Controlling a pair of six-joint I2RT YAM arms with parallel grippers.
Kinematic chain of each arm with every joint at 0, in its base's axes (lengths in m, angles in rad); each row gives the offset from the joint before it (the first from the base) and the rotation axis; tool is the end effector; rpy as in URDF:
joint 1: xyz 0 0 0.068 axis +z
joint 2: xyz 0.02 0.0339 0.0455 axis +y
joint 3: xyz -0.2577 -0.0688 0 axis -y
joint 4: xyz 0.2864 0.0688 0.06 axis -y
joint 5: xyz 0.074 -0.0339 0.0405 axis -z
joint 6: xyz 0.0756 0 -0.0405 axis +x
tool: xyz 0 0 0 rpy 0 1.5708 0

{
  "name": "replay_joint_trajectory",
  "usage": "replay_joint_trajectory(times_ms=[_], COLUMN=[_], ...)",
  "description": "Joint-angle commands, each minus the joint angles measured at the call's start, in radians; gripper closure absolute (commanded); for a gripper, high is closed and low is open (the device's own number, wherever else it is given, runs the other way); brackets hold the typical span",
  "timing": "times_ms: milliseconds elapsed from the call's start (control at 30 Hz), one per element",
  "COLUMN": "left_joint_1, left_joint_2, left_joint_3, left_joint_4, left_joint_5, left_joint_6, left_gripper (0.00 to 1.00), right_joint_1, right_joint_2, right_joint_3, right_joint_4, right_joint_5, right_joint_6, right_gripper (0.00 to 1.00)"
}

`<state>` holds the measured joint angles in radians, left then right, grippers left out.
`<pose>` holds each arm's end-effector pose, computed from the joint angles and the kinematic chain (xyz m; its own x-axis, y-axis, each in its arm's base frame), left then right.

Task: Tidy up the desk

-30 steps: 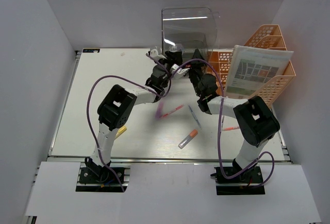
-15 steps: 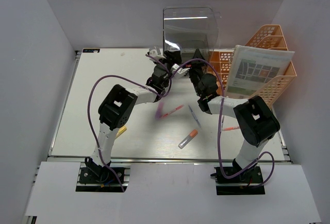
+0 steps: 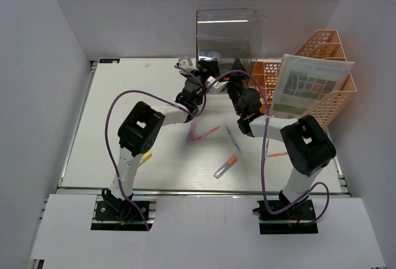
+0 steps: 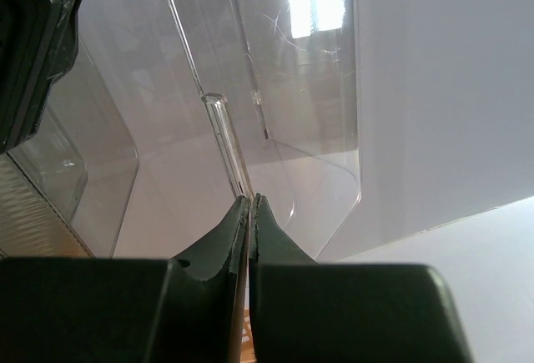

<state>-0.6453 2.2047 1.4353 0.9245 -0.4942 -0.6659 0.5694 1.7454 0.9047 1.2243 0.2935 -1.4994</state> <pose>0.4681 -0.3075 0.1867 0.0012 -0.6817 -0.7317 0.1982 0.7173 -0.6680 0.3792 0.2168 0.2487 0.3119 -0.9340 -0.1742 0.2937 0.2691 -0.9172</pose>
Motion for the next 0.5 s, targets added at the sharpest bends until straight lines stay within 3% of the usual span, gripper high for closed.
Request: replay_joint_trajectory(times_ms=[0, 267, 467], left_joint_1=[-0.007, -0.007, -0.025], left_joint_2=[-0.014, -0.033, -0.149], left_joint_3=[0.031, 0.016, -0.14], left_joint_4=[-0.062, -0.049, -0.019], left_joint_5=[-0.014, -0.001, 0.023], left_joint_6=[-0.004, -0.001, 0.012], left_gripper=[0.14, 0.13, 0.14], right_joint_1=[0.023, 0.024, 0.023], right_joint_2=[-0.053, -0.052, -0.055], right_joint_3=[-0.004, -0.004, -0.009], right_joint_4=[0.446, 0.448, 0.454], right_joint_5=[0.016, 0.018, 0.024], right_joint_6=[0.034, 0.033, 0.033], right_gripper=[1.0, 1.0, 1.0])
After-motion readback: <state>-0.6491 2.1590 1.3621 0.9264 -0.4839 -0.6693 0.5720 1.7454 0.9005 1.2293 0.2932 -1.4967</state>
